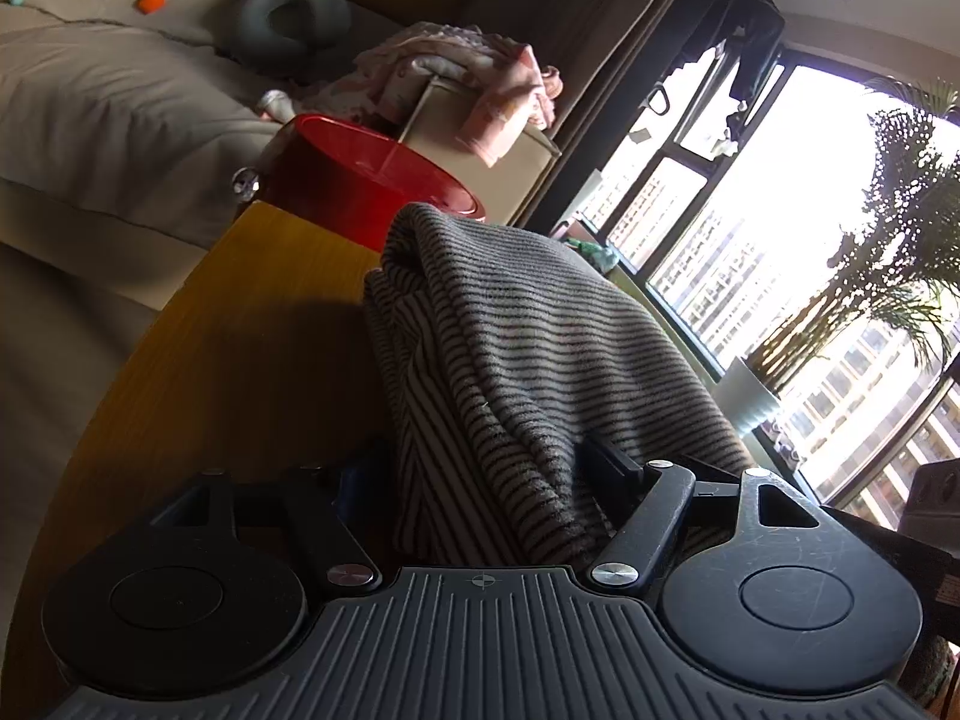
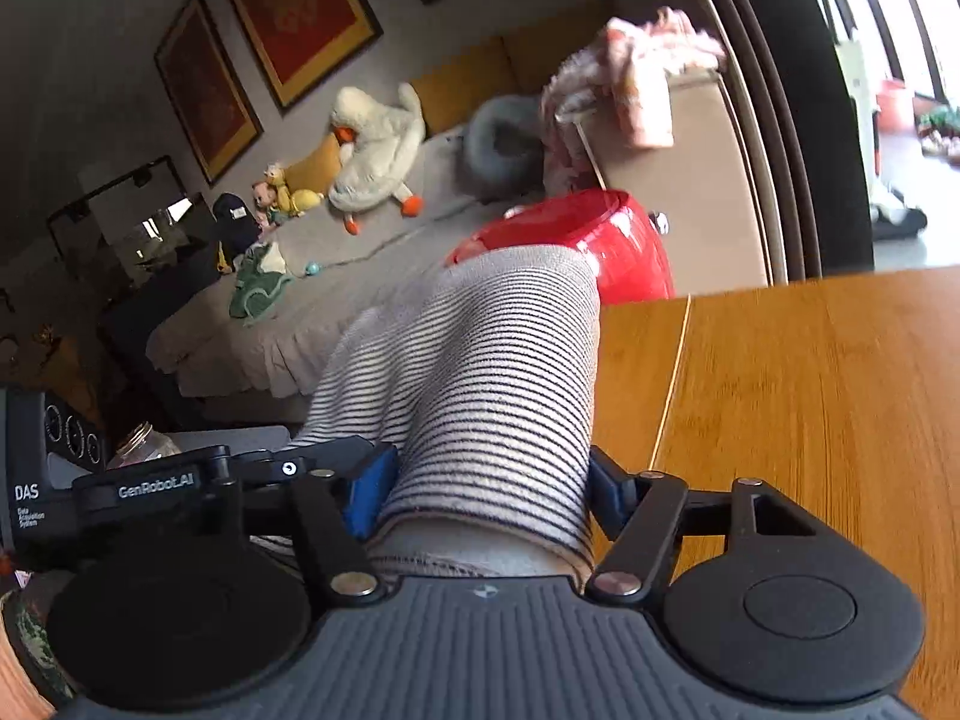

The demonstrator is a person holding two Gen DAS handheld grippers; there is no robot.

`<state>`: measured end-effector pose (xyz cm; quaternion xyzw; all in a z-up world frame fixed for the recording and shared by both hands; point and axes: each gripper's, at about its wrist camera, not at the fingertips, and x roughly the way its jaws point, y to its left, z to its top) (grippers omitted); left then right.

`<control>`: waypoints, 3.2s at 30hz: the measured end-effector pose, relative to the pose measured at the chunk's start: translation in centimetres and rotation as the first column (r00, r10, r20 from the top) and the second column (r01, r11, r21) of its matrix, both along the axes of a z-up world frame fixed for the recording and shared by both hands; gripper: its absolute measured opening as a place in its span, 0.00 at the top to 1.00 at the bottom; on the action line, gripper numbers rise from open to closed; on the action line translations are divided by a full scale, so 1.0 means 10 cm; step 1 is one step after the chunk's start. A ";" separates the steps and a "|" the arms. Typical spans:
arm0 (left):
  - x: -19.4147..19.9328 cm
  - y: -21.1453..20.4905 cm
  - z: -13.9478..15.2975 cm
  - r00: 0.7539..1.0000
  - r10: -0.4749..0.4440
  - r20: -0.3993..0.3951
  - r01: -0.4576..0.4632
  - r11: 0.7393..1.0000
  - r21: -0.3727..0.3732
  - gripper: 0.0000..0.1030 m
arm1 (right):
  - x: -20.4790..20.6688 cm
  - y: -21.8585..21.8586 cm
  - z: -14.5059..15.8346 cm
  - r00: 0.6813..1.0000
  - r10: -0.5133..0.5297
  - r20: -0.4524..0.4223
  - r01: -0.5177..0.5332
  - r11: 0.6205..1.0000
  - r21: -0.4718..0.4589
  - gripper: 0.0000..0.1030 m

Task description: Fold clothes

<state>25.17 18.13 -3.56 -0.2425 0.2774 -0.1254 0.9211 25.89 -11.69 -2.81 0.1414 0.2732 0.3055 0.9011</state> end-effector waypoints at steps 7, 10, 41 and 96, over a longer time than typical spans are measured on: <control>0.00 0.00 0.00 1.000 -0.003 0.001 0.003 1.000 0.003 0.25 | 0.08 -0.04 -0.02 0.998 -0.025 -0.051 0.026 1.000 0.012 0.33; 0.00 0.00 0.00 1.000 -0.002 0.002 0.002 1.000 0.003 0.24 | 0.10 -0.01 -0.03 0.996 -0.043 -0.072 0.043 0.999 -0.008 0.26; -1.48 -0.89 0.11 0.986 0.165 -0.031 -0.154 0.961 0.228 0.00 | -1.32 -0.55 -0.02 0.963 -0.256 -0.078 0.235 0.948 -0.216 0.00; -1.69 -1.38 0.13 0.943 0.316 -0.107 -0.217 0.823 0.525 0.00 | -1.53 -0.48 -0.07 0.968 -0.250 -0.026 0.207 0.853 -0.479 0.00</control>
